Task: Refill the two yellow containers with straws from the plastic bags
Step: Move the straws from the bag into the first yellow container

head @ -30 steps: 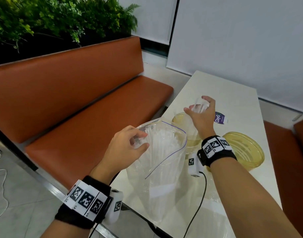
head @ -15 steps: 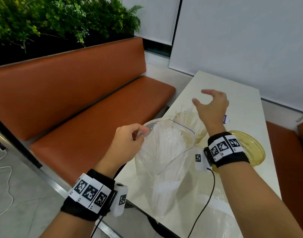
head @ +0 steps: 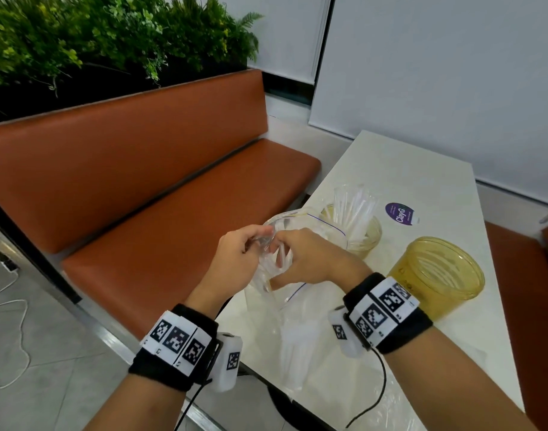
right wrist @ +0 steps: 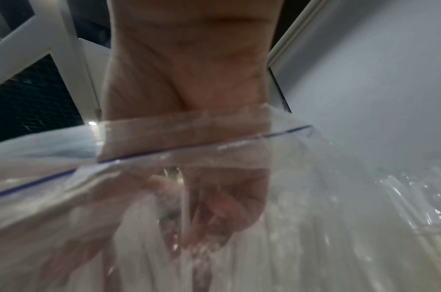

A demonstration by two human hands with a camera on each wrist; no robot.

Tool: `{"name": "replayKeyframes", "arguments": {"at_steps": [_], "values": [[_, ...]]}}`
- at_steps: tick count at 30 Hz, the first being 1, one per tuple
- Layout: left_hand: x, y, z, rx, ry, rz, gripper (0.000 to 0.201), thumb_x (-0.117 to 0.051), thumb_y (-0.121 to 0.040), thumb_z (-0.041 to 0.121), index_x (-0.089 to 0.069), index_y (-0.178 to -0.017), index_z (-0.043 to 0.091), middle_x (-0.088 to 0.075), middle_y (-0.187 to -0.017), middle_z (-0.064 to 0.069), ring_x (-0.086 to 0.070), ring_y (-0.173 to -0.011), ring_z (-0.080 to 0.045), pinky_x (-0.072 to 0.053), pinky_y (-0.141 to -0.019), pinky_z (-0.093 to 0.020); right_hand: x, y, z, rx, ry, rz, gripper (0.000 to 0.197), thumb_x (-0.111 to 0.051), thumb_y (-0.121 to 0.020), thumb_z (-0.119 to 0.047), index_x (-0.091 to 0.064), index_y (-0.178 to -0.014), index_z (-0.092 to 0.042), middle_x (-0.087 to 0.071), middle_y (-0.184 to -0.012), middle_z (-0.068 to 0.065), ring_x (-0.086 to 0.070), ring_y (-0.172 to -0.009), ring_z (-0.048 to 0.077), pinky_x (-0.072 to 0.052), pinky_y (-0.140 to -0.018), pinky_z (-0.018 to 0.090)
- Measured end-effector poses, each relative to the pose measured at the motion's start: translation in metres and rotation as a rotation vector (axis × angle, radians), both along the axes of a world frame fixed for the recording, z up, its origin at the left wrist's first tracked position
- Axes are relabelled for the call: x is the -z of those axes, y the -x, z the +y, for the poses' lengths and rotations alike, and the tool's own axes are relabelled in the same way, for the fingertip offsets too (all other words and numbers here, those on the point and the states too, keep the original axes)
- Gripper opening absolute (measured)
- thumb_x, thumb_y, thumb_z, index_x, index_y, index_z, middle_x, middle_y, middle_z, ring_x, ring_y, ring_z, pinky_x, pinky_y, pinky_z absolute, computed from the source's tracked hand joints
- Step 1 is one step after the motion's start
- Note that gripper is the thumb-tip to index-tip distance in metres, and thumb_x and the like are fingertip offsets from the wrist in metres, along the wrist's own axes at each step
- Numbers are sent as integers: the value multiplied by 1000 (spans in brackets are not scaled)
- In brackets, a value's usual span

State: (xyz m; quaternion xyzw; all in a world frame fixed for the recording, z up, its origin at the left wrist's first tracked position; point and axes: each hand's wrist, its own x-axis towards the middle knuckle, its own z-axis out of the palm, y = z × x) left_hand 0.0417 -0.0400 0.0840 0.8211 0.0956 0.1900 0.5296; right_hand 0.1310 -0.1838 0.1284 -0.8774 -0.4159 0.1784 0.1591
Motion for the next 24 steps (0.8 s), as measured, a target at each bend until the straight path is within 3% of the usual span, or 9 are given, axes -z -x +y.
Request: {"name": "replayKeyframes", "arguments": {"at_steps": [6, 10, 12, 15, 17, 19, 21, 23, 24], "values": [[6, -1, 1, -33, 162, 12, 40, -46, -101, -2, -70, -128, 15, -70, -128, 6, -61, -123, -6, -48, -110, -31, 15, 10, 6, 23, -8, -55, 52, -87, -60, -55, -64, -88, -17, -66, -85, -3, -62, -79, 18, -55, -71, 37], [11, -2, 4, -61, 219, 18, 41, -44, -102, -2, -71, -125, 17, -71, -125, 5, -65, -119, -12, -53, -104, -33, 23, 19, 6, -25, -35, -129, 30, -74, -77, -46, -65, -81, -18, -67, -81, 1, -61, -74, 21, -56, -69, 38], [11, -3, 4, -65, 230, 24, 41, -43, -103, -1, -72, -124, 19, -71, -125, 5, -65, -119, -13, -54, -101, -32, 30, 23, 8, -83, -27, -163, 20, -65, -84, -39, -62, -83, -19, -66, -82, 2, -62, -74, 24, -56, -68, 40], [10, -2, 5, -52, 208, 38, 41, -43, -103, 0, -71, -125, 19, -71, -124, 4, -66, -116, -14, -55, -80, -18, 40, 21, 8, -141, -24, -174, 23, -56, -90, -41, -59, -98, -19, -65, -97, 1, -63, -85, 23, -55, -72, 39], [9, -1, 6, -50, 198, 18, 42, -42, -102, -1, -72, -124, 20, -72, -123, 5, -67, -114, -14, -55, -81, -25, 43, 16, 6, -140, -63, -126, 29, -51, -93, -42, -58, -107, -18, -63, -103, 0, -60, -93, 21, -54, -76, 42], [9, -2, 8, -51, 216, -6, 44, -41, -100, -4, -74, -120, 18, -73, -122, 6, -67, -114, -12, -54, -95, -31, 43, 11, 2, -119, -87, -62, 29, -47, -96, -44, -57, -101, -17, -60, -94, 3, -55, -94, 19, -54, -78, 43], [7, -3, 10, -55, 249, -5, 45, -40, -98, -6, -75, -116, 16, -75, -116, 0, -71, -106, -18, -56, -94, -36, 41, 9, -2, -101, -119, -10, 31, -44, -101, -43, -58, -94, -16, -58, -78, -1, -51, -85, 14, -52, -75, 40], [6, -4, 12, -35, 293, -4, 43, -40, -99, -4, -75, -113, 16, -76, -109, -8, -74, -97, -31, -60, -87, -49, 35, 9, -7, -51, -220, 83, 33, -43, -104, -36, -64, -87, -17, -51, -59, -12, -46, -60, 8, -47, -60, 33], [6, -4, 13, -30, 294, -4, 41, -41, -100, -1, -76, -114, 18, -76, -108, -8, -74, -98, -31, -60, -88, -52, 32, 9, -9, -15, -272, 124, 37, -43, -105, -33, -65, -79, -21, -44, -52, -10, -39, -49, 9, -41, -53, 32]]}}
